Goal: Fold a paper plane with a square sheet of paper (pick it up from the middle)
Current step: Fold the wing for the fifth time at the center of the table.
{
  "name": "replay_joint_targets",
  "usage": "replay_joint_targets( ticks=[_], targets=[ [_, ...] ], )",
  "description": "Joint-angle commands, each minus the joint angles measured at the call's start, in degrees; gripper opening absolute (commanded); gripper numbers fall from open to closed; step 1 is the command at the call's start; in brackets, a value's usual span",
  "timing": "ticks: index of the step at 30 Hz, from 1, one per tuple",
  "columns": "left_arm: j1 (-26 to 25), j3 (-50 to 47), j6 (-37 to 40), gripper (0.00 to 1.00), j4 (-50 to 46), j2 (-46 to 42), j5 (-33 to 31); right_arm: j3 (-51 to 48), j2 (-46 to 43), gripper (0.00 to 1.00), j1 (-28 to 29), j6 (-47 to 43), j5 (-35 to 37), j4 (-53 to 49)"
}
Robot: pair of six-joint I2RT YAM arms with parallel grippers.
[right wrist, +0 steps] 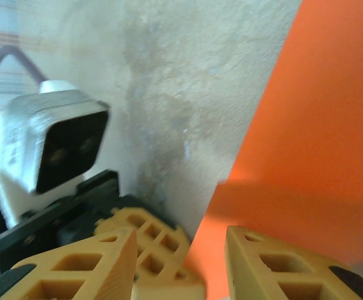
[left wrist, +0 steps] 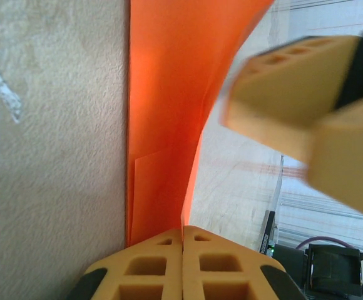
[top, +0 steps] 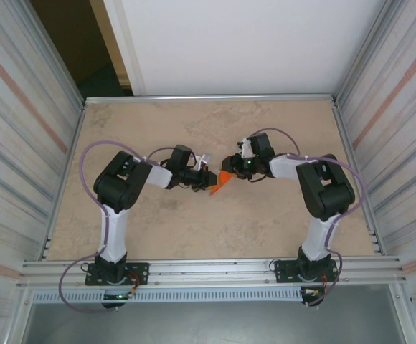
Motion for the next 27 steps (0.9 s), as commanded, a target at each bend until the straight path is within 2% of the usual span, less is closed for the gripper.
replay_joint_targets(
  ticks=[1, 6, 15, 27],
  targets=[
    [-0.5, -3.3, 1.0, 0.07, -7.3, 6.1, -8.0, -3.2, -5.5, 0.40, -0.6, 0.0, 1.2, 1.3],
    [-0.4, -4.0, 0.5, 0.06, -5.2, 6.5, -7.9, -5.5, -4.8, 0.37, 0.6, 0.3, -0.3, 2.6],
    [-0.5, -5.3, 1.3, 0.05, -4.3, 6.4, -9.2, -2.6, 1.4, 0.28, 2.3, 1.0, -0.9, 2.5],
    [-0.5, -5.6, 2.2, 0.07, -4.8, 6.4, -9.9, 0.0, 5.0, 0.28, 2.2, 1.6, -1.6, 3.6]
  ],
)
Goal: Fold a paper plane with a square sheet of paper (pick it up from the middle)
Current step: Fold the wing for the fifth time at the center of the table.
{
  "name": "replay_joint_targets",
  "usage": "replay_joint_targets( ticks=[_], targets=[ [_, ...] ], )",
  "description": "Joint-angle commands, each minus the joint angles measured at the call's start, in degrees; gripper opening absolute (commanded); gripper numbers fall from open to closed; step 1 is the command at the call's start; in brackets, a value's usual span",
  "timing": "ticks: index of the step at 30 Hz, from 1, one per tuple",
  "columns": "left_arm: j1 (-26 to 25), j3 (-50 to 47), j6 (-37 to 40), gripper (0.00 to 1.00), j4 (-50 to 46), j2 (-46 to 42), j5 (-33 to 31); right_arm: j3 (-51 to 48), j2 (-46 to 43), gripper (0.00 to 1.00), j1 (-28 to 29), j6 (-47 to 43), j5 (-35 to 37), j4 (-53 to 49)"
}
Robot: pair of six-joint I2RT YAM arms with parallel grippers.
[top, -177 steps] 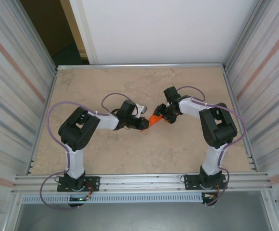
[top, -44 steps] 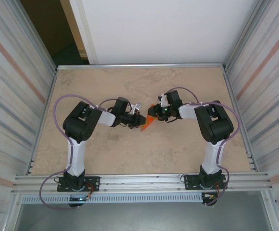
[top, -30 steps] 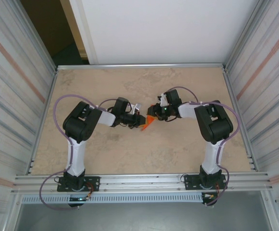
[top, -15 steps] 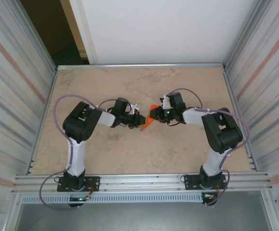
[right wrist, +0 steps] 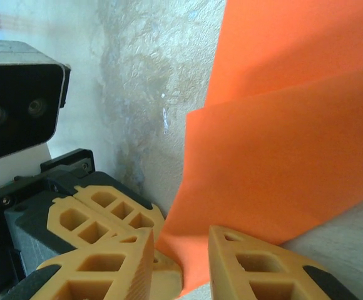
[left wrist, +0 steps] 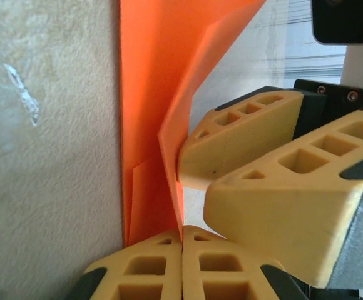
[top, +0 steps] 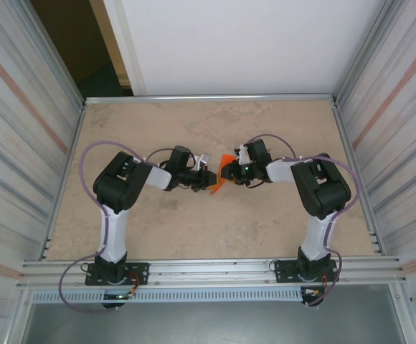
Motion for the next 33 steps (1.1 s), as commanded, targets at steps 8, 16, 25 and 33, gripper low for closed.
replay_joint_targets(
  ticks=[8, 16, 25, 33],
  targets=[
    [-0.6, -3.3, 6.1, 0.07, -10.4, 6.3, -8.7, 3.0, 2.6, 0.30, 0.3, 1.2, -0.5, -0.6],
    [-0.7, -3.0, 6.9, 0.09, -12.0, 3.9, -8.8, 4.4, 3.5, 0.31, 0.2, 0.7, 1.9, -4.5],
    [-0.8, -2.3, 8.6, 0.07, -14.8, 2.1, -9.5, 3.9, -0.6, 0.34, -0.3, 1.6, 0.9, -3.1],
    [-0.8, -2.3, 8.9, 0.07, -14.2, 3.0, -9.9, -0.7, -9.8, 0.49, -3.7, -1.1, 16.4, -11.3]
  ],
)
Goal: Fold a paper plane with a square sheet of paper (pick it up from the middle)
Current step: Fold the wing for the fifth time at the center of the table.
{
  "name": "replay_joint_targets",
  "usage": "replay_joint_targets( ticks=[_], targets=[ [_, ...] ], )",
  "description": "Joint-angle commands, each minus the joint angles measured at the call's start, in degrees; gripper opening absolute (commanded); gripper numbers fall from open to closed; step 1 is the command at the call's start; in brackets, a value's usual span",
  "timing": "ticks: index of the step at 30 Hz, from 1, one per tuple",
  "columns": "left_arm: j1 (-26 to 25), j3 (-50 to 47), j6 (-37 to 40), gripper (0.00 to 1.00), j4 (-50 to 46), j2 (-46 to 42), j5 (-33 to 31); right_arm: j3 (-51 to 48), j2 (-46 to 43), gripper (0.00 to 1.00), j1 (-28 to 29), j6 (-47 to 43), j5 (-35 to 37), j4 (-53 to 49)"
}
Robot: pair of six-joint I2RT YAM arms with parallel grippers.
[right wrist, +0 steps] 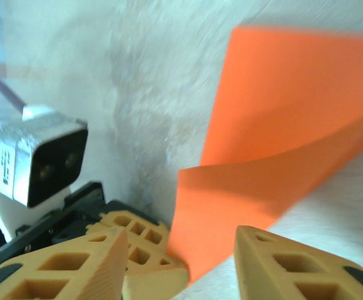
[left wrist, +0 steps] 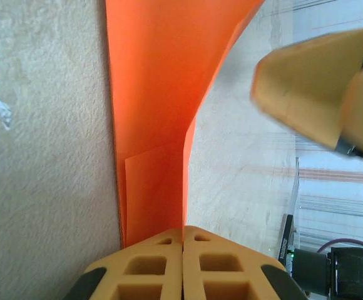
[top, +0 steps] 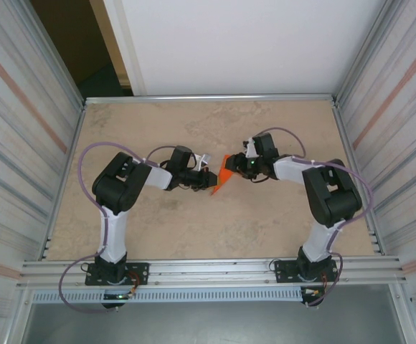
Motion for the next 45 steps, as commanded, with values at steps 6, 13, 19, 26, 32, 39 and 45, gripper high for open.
replay_joint_targets(
  ticks=[6, 13, 19, 26, 32, 39, 45],
  targets=[
    [-0.3, -2.7, 2.5, 0.07, -10.5, 4.8, -8.3, 4.6, 0.7, 0.54, 1.1, -7.0, 17.5, -18.4],
    [-0.3, -3.0, 2.5, 0.08, -10.1, 4.8, -8.5, 13.1, 7.8, 0.64, 3.6, -8.3, 20.1, -24.4],
    [-0.4, -3.1, 2.6, 0.08, -10.1, 5.1, -8.5, 18.1, 13.5, 0.72, 6.1, -8.6, 23.0, -28.5],
    [-0.5, -2.9, 3.1, 0.12, -10.8, 5.8, -8.8, 24.7, 21.0, 0.76, 9.2, -7.5, 28.4, -36.8],
    [-0.6, -1.8, 4.5, 0.16, -13.9, 6.2, -9.8, 27.2, 24.4, 0.78, 10.6, -6.6, 30.3, -40.0],
    [-1.1, 0.0, 6.8, 0.20, -18.7, 6.6, -12.0, 27.7, 26.0, 0.81, 10.7, -5.5, 30.3, -41.2],
    [-1.3, -0.4, 7.2, 0.15, -19.2, 6.4, -13.1, 25.8, 25.4, 0.81, 8.9, -3.9, 27.1, -38.8]
  ],
)
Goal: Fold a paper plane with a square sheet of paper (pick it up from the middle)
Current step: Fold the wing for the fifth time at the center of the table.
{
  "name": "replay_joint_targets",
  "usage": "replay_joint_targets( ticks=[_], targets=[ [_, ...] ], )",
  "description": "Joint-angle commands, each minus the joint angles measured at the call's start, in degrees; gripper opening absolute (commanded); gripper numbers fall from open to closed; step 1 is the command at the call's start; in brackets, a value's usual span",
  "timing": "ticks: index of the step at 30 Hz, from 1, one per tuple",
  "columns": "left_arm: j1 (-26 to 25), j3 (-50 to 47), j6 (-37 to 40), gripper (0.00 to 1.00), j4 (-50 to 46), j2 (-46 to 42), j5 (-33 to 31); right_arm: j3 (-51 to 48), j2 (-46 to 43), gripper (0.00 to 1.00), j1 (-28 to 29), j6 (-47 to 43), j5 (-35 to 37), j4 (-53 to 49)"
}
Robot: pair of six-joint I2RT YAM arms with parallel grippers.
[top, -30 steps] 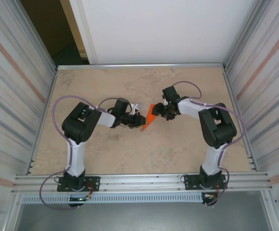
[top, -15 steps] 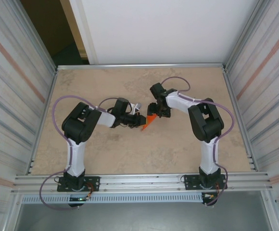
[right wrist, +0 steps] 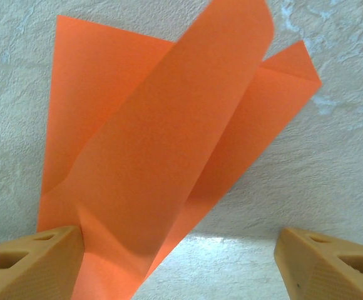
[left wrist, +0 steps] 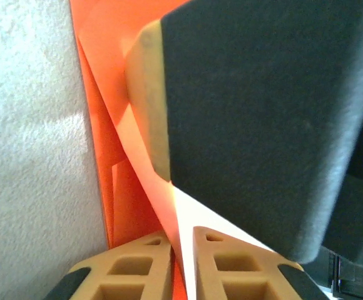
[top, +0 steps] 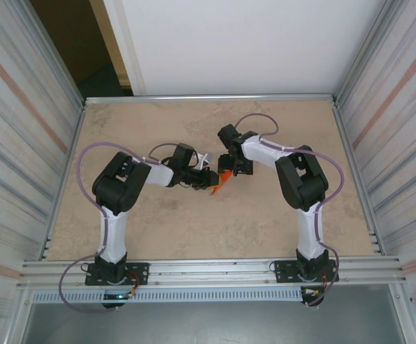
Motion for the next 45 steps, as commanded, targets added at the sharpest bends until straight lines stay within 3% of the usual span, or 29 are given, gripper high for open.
replay_joint_targets(
  ticks=[1, 18, 24, 30, 36, 45],
  targets=[
    [-0.9, -3.8, 3.6, 0.14, -11.7, 6.4, -13.2, -5.7, 6.3, 0.81, -2.2, 2.3, -6.6, 3.0],
    [-0.5, -5.8, 2.3, 0.04, -8.1, 7.9, -13.1, -13.5, -2.0, 0.82, -10.1, -3.0, -27.9, 15.5],
    [0.2, -6.3, 1.0, 0.02, -6.7, 8.0, -11.8, -17.4, -7.4, 0.81, -10.7, -8.6, -31.8, 19.5],
    [0.4, -6.3, -0.6, 0.02, -5.6, 8.0, -10.7, -16.5, -8.0, 0.80, -6.6, -15.9, -23.7, 13.6],
    [0.5, -6.6, -2.8, 0.02, -3.5, 8.4, -9.6, -12.0, -2.5, 0.76, -2.8, -17.4, -15.8, 7.8],
    [1.0, -7.5, -4.4, 0.00, -1.5, 8.8, -8.7, -9.0, 1.8, 0.75, -2.0, -14.3, -13.3, 5.5]
  ],
)
